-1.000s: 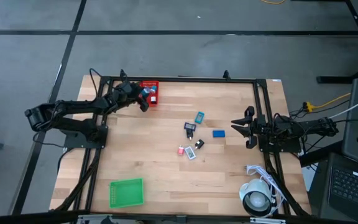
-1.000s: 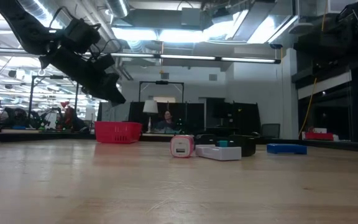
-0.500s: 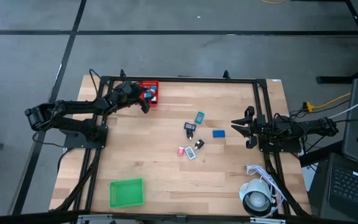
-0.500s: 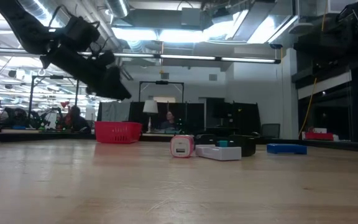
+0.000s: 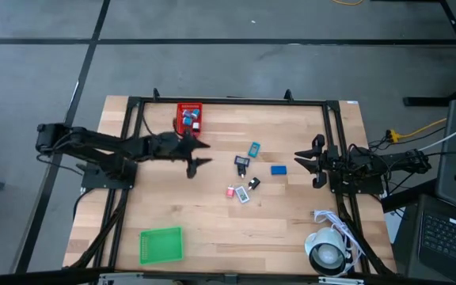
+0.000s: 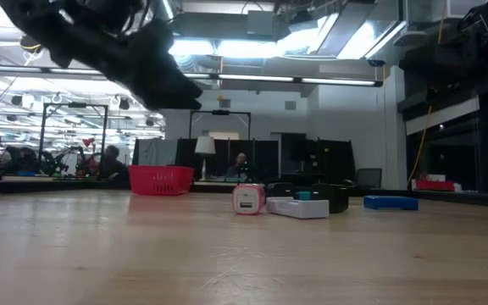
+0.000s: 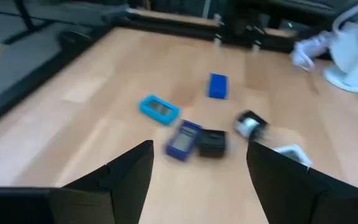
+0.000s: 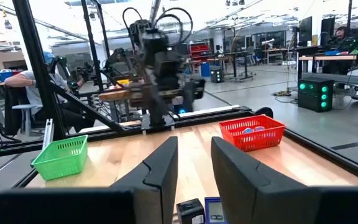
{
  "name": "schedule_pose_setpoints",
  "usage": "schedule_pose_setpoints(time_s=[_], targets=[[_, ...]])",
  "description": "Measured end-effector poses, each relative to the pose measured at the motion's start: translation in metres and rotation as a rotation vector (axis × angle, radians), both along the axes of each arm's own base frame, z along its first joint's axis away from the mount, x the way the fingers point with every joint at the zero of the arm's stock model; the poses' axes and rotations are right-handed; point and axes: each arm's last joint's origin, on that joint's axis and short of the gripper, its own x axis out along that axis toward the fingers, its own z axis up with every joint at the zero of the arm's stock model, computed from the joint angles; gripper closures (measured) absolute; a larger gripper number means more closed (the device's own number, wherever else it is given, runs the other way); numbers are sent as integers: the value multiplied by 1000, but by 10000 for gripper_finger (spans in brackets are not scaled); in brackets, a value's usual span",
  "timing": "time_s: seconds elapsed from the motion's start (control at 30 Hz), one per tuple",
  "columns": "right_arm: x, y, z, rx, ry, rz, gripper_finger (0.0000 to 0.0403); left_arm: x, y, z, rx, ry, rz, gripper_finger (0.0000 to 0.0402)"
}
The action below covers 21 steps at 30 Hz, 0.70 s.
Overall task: Pick & Place Office items
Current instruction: Put the red charger adapter into the red bin
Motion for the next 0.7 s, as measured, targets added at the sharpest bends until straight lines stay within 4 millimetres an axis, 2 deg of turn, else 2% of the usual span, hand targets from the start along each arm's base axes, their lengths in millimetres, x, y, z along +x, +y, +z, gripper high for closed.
schedule_pose_setpoints(time_s=[0.13, 0.27, 0.5, 0.7], targets=[[0, 0, 0, 0, -2, 1, 300, 20, -22, -1, -4, 77, -18, 149], [0, 0, 1, 2, -11, 1, 300, 47, -38, -12, 33, 182, 19, 149], [0, 0, 1, 6, -14, 1, 300, 98, -56, -17, -4, 131, 290, 149], [0, 0, 1, 6, -14, 5, 300, 131, -83, -18, 9, 49, 528, 149]])
